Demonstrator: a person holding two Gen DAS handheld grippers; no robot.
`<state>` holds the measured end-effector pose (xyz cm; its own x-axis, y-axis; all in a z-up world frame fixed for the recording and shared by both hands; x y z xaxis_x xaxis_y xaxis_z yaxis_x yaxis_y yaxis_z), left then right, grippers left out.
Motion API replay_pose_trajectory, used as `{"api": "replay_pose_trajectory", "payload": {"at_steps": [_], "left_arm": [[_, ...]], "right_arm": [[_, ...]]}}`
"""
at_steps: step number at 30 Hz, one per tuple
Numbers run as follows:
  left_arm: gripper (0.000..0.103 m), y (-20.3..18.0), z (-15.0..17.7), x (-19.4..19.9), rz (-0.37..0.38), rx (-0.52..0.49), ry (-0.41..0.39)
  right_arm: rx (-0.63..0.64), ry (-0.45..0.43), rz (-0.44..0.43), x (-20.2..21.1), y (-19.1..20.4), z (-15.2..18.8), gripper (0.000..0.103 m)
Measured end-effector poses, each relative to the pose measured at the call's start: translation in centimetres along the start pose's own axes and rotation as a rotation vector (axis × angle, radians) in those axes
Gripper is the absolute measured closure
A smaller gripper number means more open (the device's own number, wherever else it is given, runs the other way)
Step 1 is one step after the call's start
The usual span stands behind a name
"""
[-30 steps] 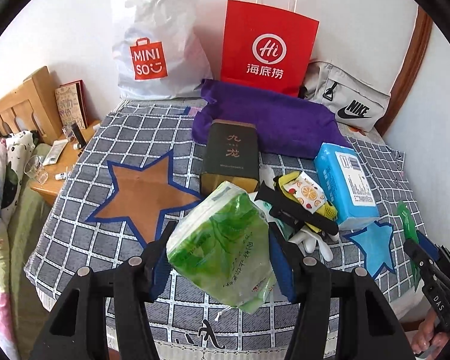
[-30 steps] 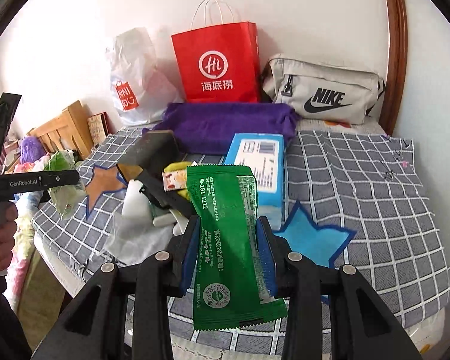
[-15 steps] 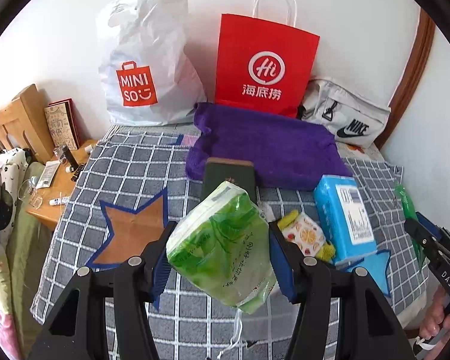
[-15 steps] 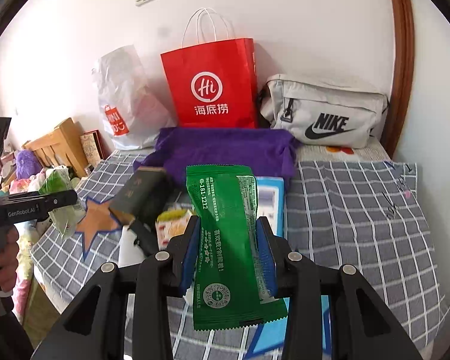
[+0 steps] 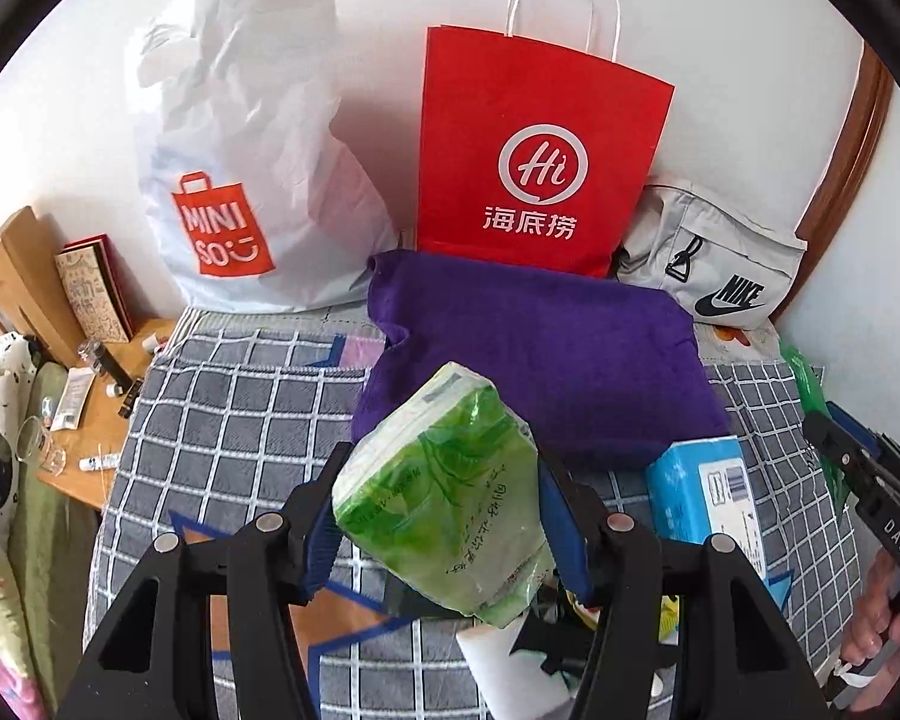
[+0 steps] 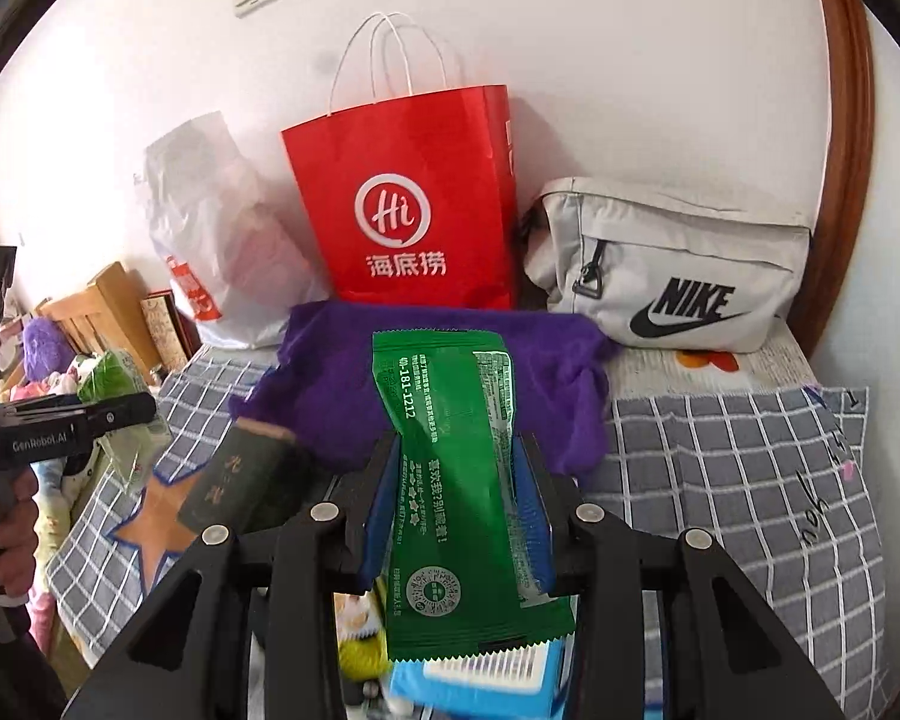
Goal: Organize soft objects
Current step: 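Carry the green packet and green soap box toward the purple towel with both tools, then release the green packet with the right tool while the left drops the soap box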
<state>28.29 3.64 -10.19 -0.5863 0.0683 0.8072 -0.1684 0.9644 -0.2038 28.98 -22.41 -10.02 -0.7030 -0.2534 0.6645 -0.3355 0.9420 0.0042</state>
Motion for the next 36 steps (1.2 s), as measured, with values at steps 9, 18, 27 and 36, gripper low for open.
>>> {"api": "replay_pose_trajectory", "payload": {"at_steps": [9,18,27,36], "left_arm": [[0.047,-0.2,-3.0,-3.9,-0.018,-0.007,0.02],[0.047,-0.1,-6.1,-7.3,-0.029,-0.011,0.018],[0.047,-2.0,-7.7,-12.6,0.005,-0.021,0.07],[0.046,-2.0,-7.9,-18.1,0.007,0.011,0.127]], "right_arm": [[-0.002,-0.01,-0.016,-5.1,-1.7,-3.7,0.066],[0.004,0.02,-0.013,-10.5,-3.2,-6.3,0.066],[0.016,0.133,-0.012,-16.4,-4.4,-3.8,0.066],[0.0,0.21,-0.022,-19.2,-5.4,-1.6,0.065]]}}
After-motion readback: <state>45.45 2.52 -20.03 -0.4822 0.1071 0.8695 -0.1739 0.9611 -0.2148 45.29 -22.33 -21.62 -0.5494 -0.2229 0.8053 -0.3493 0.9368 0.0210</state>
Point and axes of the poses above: each gripper's, at about its wrist camera, not at the fingertips, and x roughly against the way its jaws point, y to its left, z to its underside, the point moved 6 cm from there along -x, roughly the way its jaws point, and after that the axes turned 13 degrees about x, right-handed, at the moved point
